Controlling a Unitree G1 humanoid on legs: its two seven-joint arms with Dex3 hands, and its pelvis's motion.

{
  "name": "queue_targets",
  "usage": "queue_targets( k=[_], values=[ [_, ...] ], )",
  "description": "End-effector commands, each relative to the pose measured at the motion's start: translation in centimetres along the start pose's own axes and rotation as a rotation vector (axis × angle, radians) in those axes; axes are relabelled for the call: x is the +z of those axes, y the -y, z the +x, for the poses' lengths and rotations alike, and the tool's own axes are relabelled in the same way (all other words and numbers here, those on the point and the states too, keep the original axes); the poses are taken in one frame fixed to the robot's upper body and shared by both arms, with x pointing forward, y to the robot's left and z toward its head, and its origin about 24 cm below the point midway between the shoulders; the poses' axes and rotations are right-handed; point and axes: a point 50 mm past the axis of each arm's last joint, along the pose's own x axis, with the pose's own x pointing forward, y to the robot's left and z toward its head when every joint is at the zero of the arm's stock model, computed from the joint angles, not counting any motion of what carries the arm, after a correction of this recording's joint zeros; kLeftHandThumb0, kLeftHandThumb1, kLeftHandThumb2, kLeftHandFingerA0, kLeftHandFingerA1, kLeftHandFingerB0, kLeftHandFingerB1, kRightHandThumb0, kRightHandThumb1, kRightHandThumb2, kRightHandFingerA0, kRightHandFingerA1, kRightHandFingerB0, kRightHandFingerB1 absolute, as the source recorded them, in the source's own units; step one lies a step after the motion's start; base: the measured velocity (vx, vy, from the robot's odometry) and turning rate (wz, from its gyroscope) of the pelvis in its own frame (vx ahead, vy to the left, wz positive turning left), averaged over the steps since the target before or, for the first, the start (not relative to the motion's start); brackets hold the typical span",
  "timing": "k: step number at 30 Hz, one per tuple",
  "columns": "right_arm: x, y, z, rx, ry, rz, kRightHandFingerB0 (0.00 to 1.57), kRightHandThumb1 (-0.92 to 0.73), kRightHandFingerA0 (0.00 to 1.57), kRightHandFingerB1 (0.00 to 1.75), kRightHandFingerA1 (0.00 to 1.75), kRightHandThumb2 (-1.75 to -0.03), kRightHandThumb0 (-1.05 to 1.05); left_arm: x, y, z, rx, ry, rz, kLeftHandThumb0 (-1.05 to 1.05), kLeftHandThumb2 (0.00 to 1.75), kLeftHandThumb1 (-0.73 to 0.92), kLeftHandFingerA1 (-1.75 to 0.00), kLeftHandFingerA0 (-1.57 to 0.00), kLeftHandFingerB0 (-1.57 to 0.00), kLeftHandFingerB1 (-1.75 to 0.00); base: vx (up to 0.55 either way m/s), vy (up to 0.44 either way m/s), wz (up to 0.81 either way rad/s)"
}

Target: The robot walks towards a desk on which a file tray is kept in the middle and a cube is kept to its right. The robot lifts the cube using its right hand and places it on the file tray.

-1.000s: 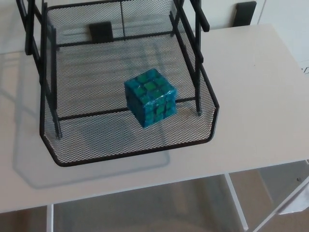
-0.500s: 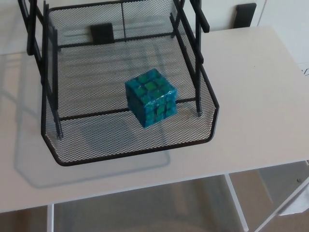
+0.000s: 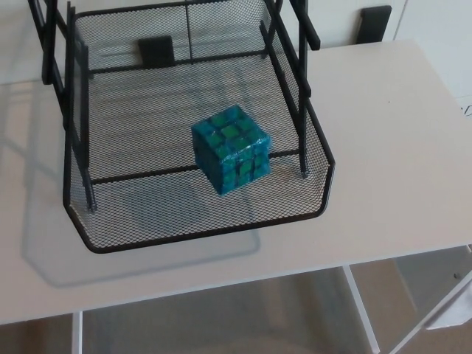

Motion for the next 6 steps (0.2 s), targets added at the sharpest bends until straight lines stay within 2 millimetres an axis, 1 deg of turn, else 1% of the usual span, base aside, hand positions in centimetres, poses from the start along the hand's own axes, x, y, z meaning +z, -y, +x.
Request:
queue_targets(
  k=[1,2,3,4,5,6],
  values=[
    [0.5,2.5,-0.9,-0.287,0.26,-0.257,0.59,-0.73,0.46,0.41,0.55,-0.62,-0.54,1.5,-3.2,-0.8,0.188,0.141,-0.244,-0.26,0.56,0.56,-0.58,-0.59,-0.54,-0.51,0.0,0.0,0.0],
    [0.5,2.5,-0.9,-0.288,0.262,-0.258,0.59,-0.73,0.46,0.41,0.55,-0.62,-0.54,1.5,-3.2,-0.8,0.2,0.149,-0.266,-0.26,0.56,0.56,-0.58,-0.59,-0.54,-0.51,0.0,0.0,0.0],
    [0.5,2.6,-0.9,-0.291,0.263,-0.258,0.59,-0.73,0.46,0.41,0.55,-0.62,-0.54,1.8,-3.7,-0.9,0.261,0.183,-0.33,0.05,0.48,0.3,-0.71,-0.79,-0.74,-0.63,0.0,0.0,0.0],
    [0.4,2.6,-0.9,-0.294,0.264,-0.257,0.59,-0.73,0.46,0.41,0.55,-0.62,-0.54,2.0,-4.2,-1.1,0.338,0.221,-0.412,0.05,0.48,0.3,-0.71,-0.79,-0.74,-0.63,0.0,0.0,0.0],
    [0.4,2.6,-0.9,-0.295,0.265,-0.258,0.59,-0.73,0.46,0.41,0.55,-0.62,-0.54,2.4,-4.8,-1.3,0.44,0.26,-0.516,0.33,0.48,0.21,-0.76,-0.86,-0.8,-0.68,0.0,0.0,0.0],
    [0.4,2.6,-0.9,-0.295,0.265,-0.258,0.59,-0.73,0.46,0.41,0.55,-0.62,-0.54,2.4,-4.8,-1.3,0.44,0.26,-0.516,0.33,0.48,0.21,-0.76,-0.86,-0.8,-0.68,0.0,0.0,0.0]
  ],
)
